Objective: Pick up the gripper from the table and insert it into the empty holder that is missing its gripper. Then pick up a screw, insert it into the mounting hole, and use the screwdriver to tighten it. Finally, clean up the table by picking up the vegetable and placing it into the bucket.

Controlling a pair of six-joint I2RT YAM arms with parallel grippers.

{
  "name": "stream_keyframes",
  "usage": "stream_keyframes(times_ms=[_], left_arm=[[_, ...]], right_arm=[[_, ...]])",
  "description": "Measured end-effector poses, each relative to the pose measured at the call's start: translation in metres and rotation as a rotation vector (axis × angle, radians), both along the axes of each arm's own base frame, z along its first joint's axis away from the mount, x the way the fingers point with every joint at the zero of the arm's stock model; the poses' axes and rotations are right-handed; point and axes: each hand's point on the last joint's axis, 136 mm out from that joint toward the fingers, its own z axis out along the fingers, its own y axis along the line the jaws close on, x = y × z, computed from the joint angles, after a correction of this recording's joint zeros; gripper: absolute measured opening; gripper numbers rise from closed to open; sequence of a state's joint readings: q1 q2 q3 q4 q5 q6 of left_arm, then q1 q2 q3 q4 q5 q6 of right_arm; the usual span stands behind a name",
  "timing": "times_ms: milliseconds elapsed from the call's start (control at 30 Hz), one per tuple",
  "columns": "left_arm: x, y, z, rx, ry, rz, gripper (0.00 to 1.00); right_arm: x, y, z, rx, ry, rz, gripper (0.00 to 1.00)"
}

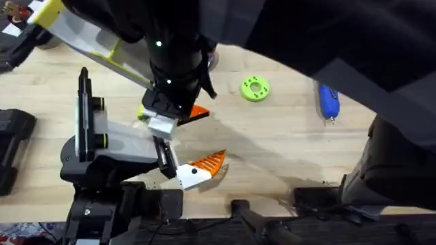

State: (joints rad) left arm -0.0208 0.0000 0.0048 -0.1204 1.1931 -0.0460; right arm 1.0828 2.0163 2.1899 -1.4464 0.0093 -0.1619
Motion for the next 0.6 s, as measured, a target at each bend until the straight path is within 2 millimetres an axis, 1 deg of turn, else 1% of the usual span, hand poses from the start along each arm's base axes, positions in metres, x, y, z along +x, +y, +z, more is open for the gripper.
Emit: stream_keyframes(times_ms=[200, 267, 367, 433, 500, 600], left_arm=[[0.0, 0.0, 0.0, 0.0, 0.0, 0.0, 0.986], [0.0, 0.0, 0.0, 0.0, 0.0, 0.0, 0.986], [0.0, 0.0, 0.0, 0.0, 0.0, 0.0, 0.986], [0.0, 0.0, 0.0, 0.0, 0.0, 0.0, 0.986], [0.0, 0.0, 0.0, 0.0, 0.0, 0.0, 0.986], [0.0, 0.0, 0.0, 0.0, 0.0, 0.0, 0.986]], right_arm=[[0.001, 0.001, 0.005, 0.018, -0.01, -0.001, 0.744], [0.001, 0.0, 0.011, 0.036, -0.018, -0.003, 0.744], [0.001, -0.006, 0.027, 0.07, -0.034, -0.009, 0.744], [-0.001, -0.013, 0.039, 0.092, -0.046, -0.013, 0.744], [-0.005, -0.024, 0.052, 0.102, -0.053, -0.015, 0.744], [-0.01, -0.042, 0.066, 0.102, -0.057, -0.016, 0.744]])
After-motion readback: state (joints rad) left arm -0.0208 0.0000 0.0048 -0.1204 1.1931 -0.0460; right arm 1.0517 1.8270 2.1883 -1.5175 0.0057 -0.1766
